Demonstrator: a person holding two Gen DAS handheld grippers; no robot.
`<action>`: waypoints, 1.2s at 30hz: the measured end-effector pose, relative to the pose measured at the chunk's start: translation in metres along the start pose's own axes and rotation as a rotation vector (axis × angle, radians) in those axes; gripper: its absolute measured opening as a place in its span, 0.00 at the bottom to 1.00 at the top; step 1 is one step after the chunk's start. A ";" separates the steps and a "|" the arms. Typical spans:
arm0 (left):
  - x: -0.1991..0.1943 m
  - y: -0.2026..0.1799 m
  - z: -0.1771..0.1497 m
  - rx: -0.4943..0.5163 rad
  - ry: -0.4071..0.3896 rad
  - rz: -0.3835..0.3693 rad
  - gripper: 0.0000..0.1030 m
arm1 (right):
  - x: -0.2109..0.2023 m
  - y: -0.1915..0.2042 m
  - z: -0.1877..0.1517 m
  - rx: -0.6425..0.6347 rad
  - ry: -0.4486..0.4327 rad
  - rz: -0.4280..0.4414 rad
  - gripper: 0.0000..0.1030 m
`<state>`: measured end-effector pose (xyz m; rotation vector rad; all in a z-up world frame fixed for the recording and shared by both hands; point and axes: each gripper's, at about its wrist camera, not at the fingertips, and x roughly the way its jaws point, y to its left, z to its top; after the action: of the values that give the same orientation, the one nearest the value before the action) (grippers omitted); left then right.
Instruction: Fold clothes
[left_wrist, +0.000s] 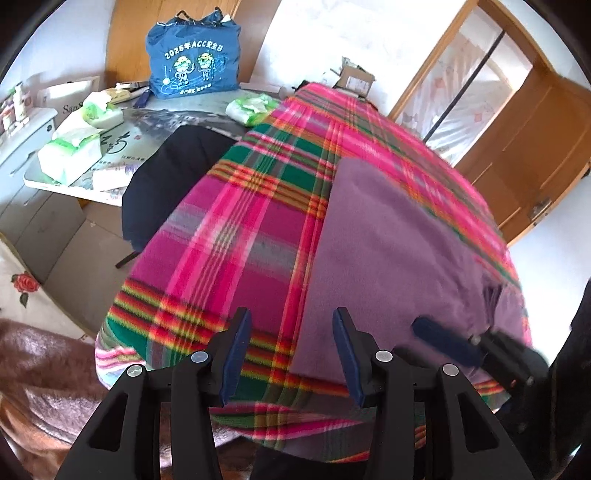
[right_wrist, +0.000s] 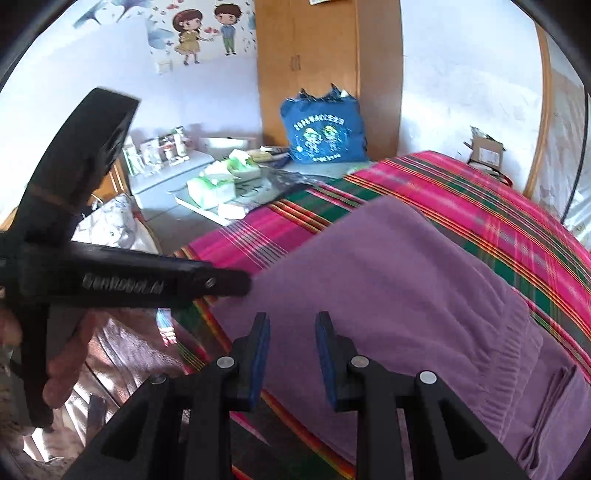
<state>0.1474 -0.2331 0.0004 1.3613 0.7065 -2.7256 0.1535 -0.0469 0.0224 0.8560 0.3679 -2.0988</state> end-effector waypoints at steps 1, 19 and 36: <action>-0.001 0.003 0.004 -0.008 -0.007 0.003 0.46 | 0.001 0.001 0.000 -0.002 -0.002 0.004 0.25; 0.012 0.009 0.034 -0.041 0.004 -0.012 0.46 | 0.033 0.041 0.003 -0.049 0.009 0.004 0.47; 0.062 -0.005 0.077 -0.026 0.181 -0.191 0.46 | 0.032 0.057 -0.012 -0.117 -0.019 -0.155 0.35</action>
<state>0.0497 -0.2475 -0.0051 1.6308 0.9253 -2.7438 0.1894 -0.0943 -0.0064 0.7592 0.5569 -2.2016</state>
